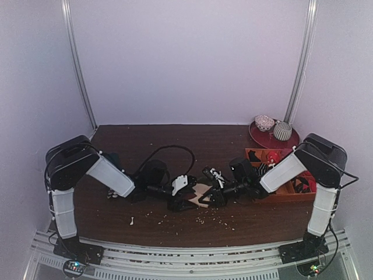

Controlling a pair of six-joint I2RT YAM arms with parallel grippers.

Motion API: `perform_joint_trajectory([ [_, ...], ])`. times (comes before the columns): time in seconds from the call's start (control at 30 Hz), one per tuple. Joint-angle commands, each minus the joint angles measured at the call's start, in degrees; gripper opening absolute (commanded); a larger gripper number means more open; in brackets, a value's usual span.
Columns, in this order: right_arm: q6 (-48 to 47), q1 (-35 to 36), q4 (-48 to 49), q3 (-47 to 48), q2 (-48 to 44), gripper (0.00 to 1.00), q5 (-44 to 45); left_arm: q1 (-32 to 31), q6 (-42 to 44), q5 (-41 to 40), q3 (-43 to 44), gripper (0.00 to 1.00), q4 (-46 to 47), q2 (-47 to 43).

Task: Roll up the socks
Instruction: Roll a pair of socks at the center of the board.

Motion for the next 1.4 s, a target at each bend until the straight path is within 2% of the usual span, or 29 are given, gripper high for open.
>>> perform_joint_trajectory([
  [0.0, -1.48, 0.28, -20.11, -2.8, 6.0, 0.21, -1.12, -0.7, -0.26, -5.0, -2.11, 0.51, -11.83, 2.01],
  [0.1, -2.75, 0.0, -22.06, -1.93, 6.22, 0.21, -2.28, -0.89, -0.41, -4.85, -2.97, 0.2, -12.31, 2.5],
  [0.2, -4.29, -0.18, -24.74, -0.53, 6.19, 0.21, -3.69, -1.17, -0.62, -4.88, -3.03, 0.0, -12.3, 2.7],
  [0.3, -5.29, -0.16, -26.32, 0.57, 4.16, 0.24, -4.22, -1.32, -2.14, -6.14, -0.76, 0.0, -15.19, 3.26],
  [0.37, -5.7, -0.4, -27.02, 1.01, 0.42, 0.34, -2.25, -1.29, -3.23, -6.24, 3.29, 0.0, -22.91, 4.44],
  [0.47, -6.98, -1.13, -27.12, 1.02, -8.09, 0.4, 1.32, -1.29, -5.73, -5.6, 8.26, 0.0, -33.91, 5.79],
  [0.53, -7.94, -1.07, -23.55, -0.91, -14.77, 0.46, 6.03, -0.99, -8.58, -4.69, 10.35, 0.0, -39.7, 6.41],
  [0.63, -12.25, -0.27, -16.68, -6.46, -24.17, 0.56, 14.99, -0.41, -11.14, 1.78, 12.92, 0.0, -45.68, 7.76],
  [0.77, -20.04, 3.13, -15.15, -10.03, -30.11, 0.64, 25.09, -0.37, -12.68, 5.15, 15.02, 0.0, -50.4, 7.99],
  [1.0, -28.79, 12.38, -14.07, -10.18, -28.86, 0.72, 37.37, -0.23, -10.14, 5.9, 19.0, 0.0, -56.43, 9.36],
  [1.37, -35.41, 12.95, -15.71, -4.08, -19.3, 0.73, 36.21, -0.22, -8.59, 6.32, 21.06, 0.0, -58.35, 11.19],
])
